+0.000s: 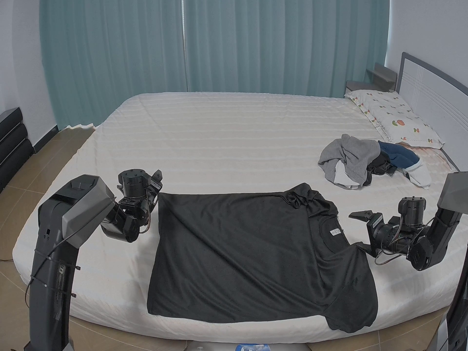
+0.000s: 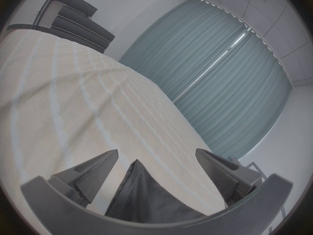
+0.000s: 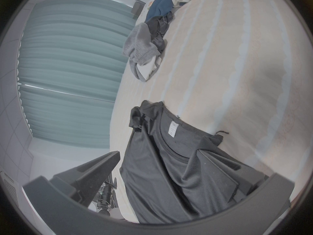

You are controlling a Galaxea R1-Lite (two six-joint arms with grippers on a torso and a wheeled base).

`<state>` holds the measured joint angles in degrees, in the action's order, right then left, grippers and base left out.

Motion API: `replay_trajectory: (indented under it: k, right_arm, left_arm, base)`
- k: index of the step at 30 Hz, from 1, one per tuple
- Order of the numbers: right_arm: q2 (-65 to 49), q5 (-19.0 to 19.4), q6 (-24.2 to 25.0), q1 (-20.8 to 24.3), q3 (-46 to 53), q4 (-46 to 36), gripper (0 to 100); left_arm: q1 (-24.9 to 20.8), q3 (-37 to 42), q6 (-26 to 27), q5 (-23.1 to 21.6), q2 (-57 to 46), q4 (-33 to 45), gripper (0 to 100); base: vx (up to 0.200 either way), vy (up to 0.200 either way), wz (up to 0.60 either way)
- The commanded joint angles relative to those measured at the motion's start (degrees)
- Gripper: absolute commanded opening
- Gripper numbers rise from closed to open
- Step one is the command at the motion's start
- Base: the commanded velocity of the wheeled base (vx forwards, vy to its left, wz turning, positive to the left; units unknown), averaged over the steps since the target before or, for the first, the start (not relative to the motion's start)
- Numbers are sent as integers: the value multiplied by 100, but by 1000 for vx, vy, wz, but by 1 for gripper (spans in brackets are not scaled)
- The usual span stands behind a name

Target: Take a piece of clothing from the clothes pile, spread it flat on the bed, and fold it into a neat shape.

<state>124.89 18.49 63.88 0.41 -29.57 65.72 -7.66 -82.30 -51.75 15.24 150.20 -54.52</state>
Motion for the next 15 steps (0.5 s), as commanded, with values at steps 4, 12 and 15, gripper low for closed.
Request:
replay_trajectory:
  k: [4, 12, 15]
  right_arm:
    - [-519, -83, -60, 90, -488, -314, 100]
    - [-870, -109, -860, 90, -1226, -2213, 100]
    - [-650, -250, -974, 205, -1824, -2397, 100]
  left_arm:
    - [-52, 1243, -63, -320, -993, 2, 100]
    - [-113, 2121, -213, -452, -1511, 2, 100]
    - [-280, 2631, -318, -452, -1713, -6, 100]
  base:
    - [0, 0, 0]
    - [0, 0, 0]
    - [0, 0, 0]
